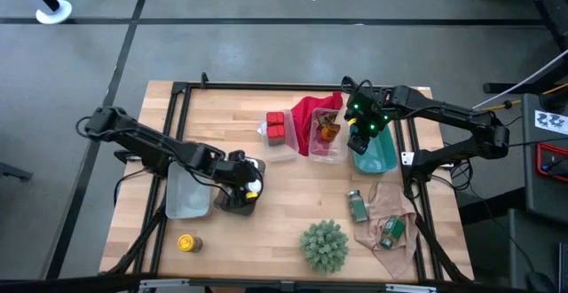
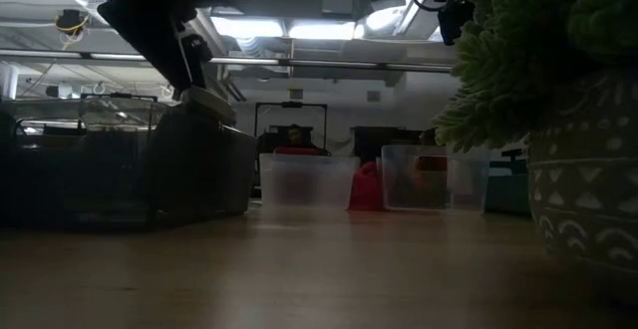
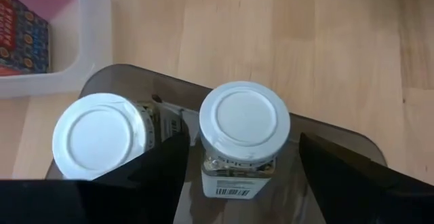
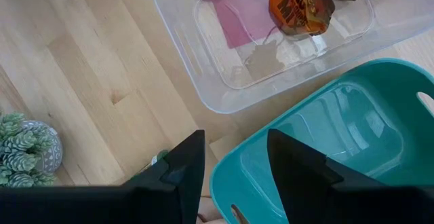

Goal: Sort spices by type
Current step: Put the white seasoning bottle into the black bin

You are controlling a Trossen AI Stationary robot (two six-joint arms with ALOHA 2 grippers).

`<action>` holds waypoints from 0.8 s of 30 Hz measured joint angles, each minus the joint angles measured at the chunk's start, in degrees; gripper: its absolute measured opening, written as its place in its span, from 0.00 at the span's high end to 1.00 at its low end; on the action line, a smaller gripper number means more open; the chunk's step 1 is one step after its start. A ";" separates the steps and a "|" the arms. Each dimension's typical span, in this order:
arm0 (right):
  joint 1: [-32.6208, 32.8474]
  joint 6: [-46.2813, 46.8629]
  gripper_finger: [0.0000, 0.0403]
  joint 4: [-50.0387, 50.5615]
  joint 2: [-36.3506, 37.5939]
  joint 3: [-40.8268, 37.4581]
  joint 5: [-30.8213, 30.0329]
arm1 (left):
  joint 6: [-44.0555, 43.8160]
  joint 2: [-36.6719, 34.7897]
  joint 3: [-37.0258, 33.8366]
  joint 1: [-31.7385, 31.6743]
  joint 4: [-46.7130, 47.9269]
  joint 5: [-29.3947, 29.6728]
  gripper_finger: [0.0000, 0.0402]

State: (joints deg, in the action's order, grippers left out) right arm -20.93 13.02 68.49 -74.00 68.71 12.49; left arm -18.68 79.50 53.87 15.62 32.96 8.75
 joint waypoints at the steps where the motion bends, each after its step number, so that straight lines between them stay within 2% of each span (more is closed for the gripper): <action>1: -0.02 0.00 0.60 -0.02 0.00 0.00 0.00 | 0.00 -0.28 0.00 0.00 0.04 -0.01 0.34; 15: -0.02 0.00 0.60 -0.02 0.00 0.00 0.00 | -2.34 -0.61 0.00 0.00 -0.37 0.01 0.34; 24: -0.02 0.00 0.60 -0.02 0.00 0.00 0.00 | -9.79 -0.44 0.00 0.00 -1.10 1.18 0.34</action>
State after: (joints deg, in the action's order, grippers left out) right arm -20.95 13.02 68.47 -74.00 68.71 12.49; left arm -28.47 79.07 53.87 15.62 31.86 9.93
